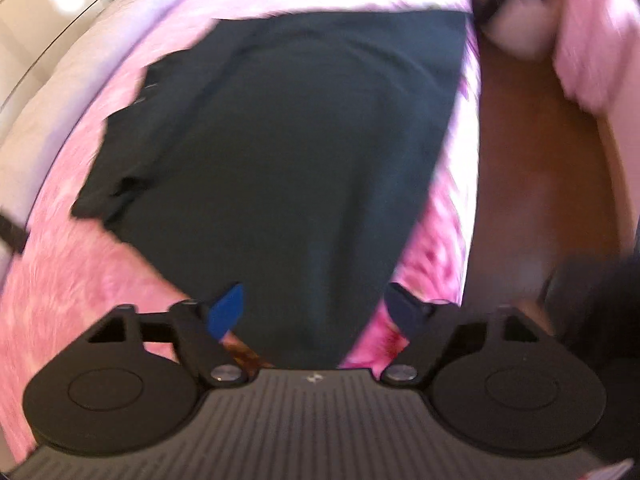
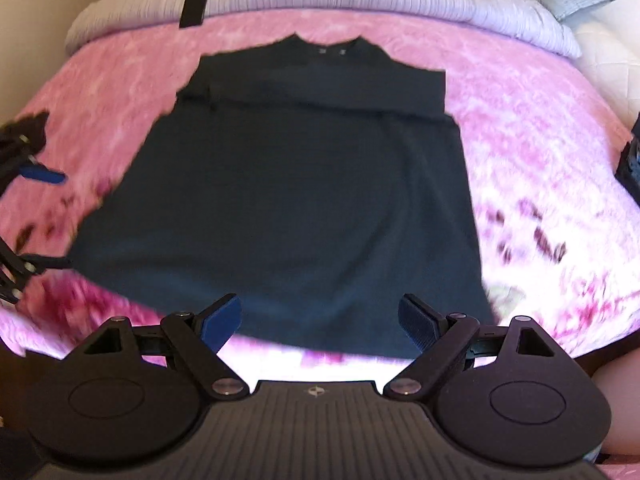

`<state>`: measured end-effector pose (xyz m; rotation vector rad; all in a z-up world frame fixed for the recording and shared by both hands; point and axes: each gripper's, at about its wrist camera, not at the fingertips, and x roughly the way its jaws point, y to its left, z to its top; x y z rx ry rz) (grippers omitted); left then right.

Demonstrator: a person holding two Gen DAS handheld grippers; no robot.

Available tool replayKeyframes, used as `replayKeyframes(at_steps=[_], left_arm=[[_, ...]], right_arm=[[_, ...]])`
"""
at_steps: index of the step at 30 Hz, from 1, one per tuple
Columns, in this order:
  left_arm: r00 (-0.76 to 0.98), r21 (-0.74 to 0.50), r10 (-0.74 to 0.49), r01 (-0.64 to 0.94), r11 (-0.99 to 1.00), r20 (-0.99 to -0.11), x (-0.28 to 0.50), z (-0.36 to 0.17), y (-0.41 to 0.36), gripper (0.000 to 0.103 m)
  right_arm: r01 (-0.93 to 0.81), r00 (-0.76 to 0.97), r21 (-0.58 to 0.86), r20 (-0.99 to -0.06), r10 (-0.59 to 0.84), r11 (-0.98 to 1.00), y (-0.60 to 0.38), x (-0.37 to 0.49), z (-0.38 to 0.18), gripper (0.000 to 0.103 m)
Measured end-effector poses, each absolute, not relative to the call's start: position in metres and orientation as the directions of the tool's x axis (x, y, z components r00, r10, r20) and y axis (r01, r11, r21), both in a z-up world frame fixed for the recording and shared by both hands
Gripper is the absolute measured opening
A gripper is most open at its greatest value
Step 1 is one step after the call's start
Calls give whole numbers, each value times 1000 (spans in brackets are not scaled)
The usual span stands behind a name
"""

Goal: Fold clothes
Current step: 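Grasp the sweater hem with both tools and lift it toward the collar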

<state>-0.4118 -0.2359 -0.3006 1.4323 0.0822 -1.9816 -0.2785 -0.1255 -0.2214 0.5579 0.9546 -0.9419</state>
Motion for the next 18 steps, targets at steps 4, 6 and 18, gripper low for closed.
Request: replayKeyframes(at_steps=[4, 6, 18], left_arm=[[-118, 437, -530, 433, -789, -840, -428, -350, -222, 55], [-131, 503, -575, 357, -787, -807, -430, -358, -217, 61], [-211, 323, -531, 594, -736, -821, -419, -316, -240, 5]], right_arm=[[872, 248, 15, -875, -417, 489, -104, -283, -258, 87], [865, 247, 0, -871, -425, 501, -99, -281, -271, 87], [486, 408, -337, -728, -551, 806, -60, -209, -326, 86]])
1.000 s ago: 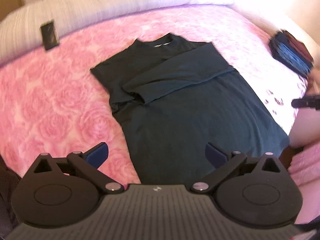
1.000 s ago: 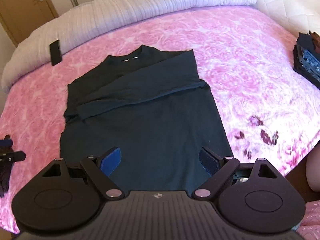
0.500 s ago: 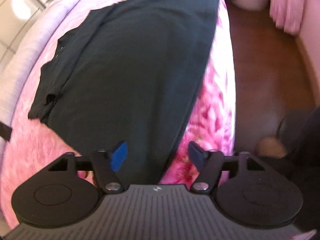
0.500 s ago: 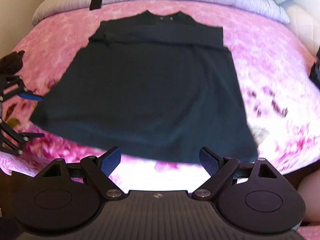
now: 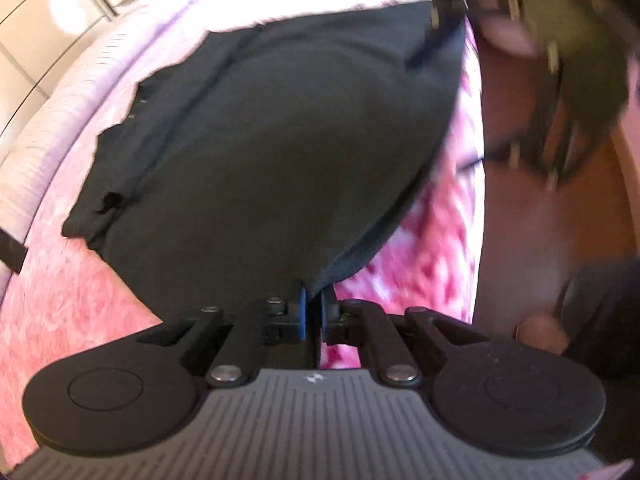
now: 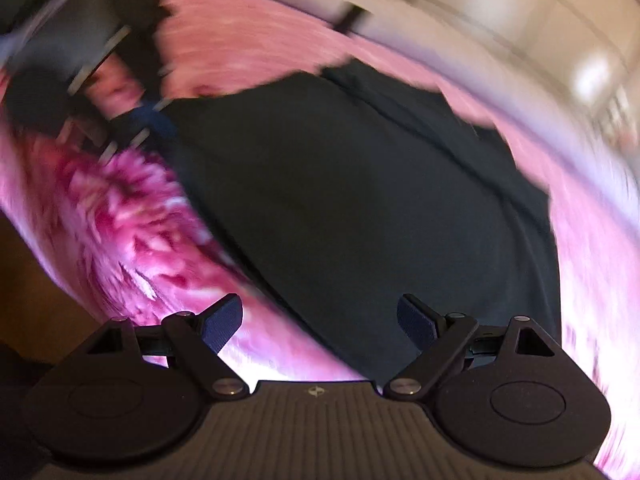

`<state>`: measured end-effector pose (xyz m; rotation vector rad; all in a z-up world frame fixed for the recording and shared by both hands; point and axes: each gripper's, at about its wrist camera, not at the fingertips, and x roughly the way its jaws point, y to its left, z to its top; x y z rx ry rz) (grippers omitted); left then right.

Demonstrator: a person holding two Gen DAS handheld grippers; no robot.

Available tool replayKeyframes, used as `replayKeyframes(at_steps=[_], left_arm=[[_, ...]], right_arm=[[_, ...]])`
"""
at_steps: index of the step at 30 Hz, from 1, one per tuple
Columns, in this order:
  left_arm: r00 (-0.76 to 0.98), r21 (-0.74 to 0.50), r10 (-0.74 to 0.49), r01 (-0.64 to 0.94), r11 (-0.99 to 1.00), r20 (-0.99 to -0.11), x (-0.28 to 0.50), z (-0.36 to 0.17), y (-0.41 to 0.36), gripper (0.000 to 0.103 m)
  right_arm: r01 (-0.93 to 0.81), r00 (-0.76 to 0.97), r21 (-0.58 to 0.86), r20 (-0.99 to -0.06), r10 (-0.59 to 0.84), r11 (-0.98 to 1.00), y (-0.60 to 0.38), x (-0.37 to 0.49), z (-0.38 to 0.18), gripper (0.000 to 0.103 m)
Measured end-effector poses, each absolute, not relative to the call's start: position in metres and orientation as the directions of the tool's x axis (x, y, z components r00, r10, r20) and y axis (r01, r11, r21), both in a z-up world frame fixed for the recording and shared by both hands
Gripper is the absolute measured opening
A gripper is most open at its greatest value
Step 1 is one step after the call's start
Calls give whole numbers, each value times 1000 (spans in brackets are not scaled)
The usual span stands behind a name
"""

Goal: Fold clothes
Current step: 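Grasp the sweater hem with both tools and lift it toward the collar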

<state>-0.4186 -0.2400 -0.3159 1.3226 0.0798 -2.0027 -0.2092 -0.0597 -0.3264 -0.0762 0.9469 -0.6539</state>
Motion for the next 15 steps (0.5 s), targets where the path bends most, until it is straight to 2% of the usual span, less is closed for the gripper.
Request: replayKeyframes(at_steps=[2, 3, 5, 7, 11, 13, 15], left_arm=[[-228, 292, -530, 628, -721, -817, -415, -306, -246, 5], [-227, 285, -531, 642, -712, -816, -412, -302, -249, 5], [-236, 271, -535, 660, -701, -811, -406, -295, -252, 5], [-231, 275, -542, 666, -694, -808, -403, -292, -254, 5], [-223, 285, -538, 654, -701, -813, -400, -294, -251, 5], [-213, 286, -528, 646, -708, -822, -402, -300, -250, 5], [-206, 292, -521, 635, -715, -829, -404, -302, -251, 5]], right_arm=[[448, 417, -393, -703, -576, 803, -59, -201, -336, 82], [439, 413, -412, -697, -587, 798, -61, -198, -341, 72], [423, 395, -461, -681, -617, 780, -67, -200, -349, 59], [407, 376, -528, -647, -663, 745, -71, -208, -355, 58], [383, 252, -648, -612, -749, 658, -87, -255, -370, 47], [357, 179, -682, -621, -763, 638, -99, -276, -375, 36], [295, 121, -706, -641, -758, 644, -109, -292, -376, 19]])
